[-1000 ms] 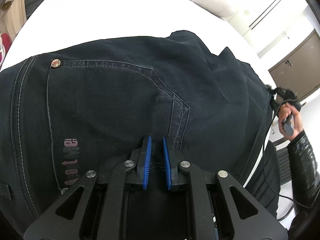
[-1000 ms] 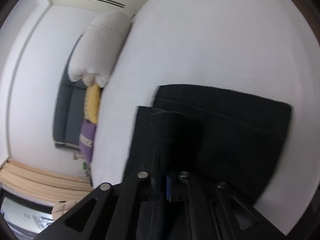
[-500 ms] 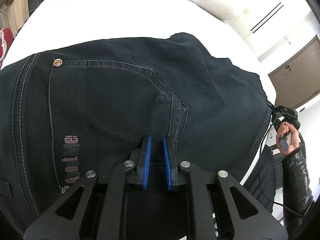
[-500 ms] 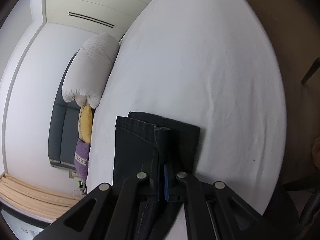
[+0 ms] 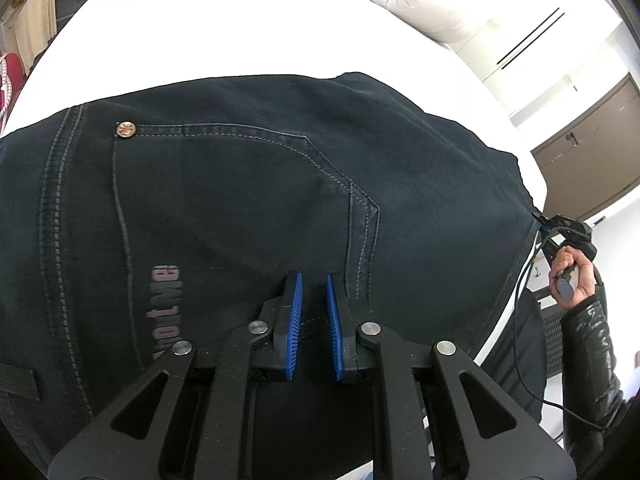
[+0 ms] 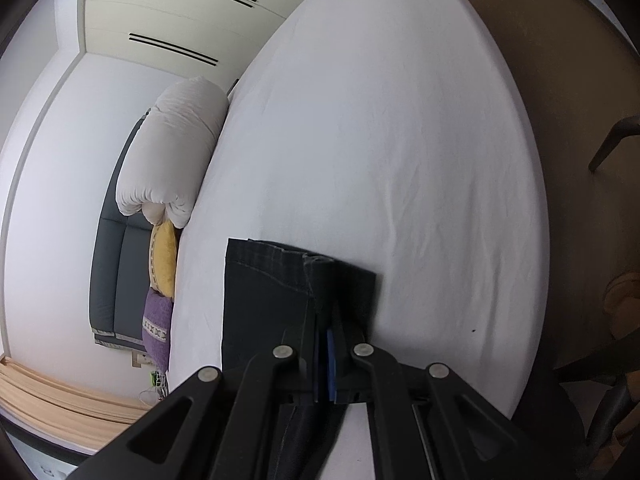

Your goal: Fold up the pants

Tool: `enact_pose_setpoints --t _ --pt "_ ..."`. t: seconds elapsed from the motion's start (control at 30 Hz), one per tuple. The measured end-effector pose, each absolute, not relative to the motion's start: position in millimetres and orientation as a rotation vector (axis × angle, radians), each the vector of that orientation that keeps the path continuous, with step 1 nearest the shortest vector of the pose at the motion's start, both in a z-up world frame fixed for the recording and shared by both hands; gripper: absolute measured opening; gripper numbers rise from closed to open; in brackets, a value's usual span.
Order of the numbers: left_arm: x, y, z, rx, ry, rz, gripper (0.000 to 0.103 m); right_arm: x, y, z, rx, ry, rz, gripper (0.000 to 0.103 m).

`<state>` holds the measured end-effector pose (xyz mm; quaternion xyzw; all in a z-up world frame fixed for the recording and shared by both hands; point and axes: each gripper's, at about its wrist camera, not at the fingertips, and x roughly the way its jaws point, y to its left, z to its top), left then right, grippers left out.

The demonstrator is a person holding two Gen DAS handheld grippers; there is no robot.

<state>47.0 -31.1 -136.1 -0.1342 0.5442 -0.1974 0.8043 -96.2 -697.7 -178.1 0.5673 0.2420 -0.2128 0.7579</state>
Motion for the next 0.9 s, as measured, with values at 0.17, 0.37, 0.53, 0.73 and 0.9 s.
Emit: enact_pose_setpoints --t 0.17,0.37,0.53,0.73,0.9 --pt "46 -28 -136 -0.285 1.162 -0.428 0.013 -92 -710 -200 1.299 0.56 -0.372 0.0" --pt "41 -18 -142 -0.321 1.14 -0.443 0.013 -107 -716 -199 1.369 0.511 -0.3 0.01" --pt "38 -13 -145 -0.342 1.125 -0.444 0.012 -137 -697 -154 1.271 0.495 -0.431 0.059" --pt "35 -10 -148 -0.36 1.108 -0.448 0.013 -128 -599 -122 1.19 0.676 -0.046 0.055" --pt "31 -9 -147 -0.357 1.094 -0.452 0.013 -110 -524 -138 1.229 0.821 0.143 0.048"
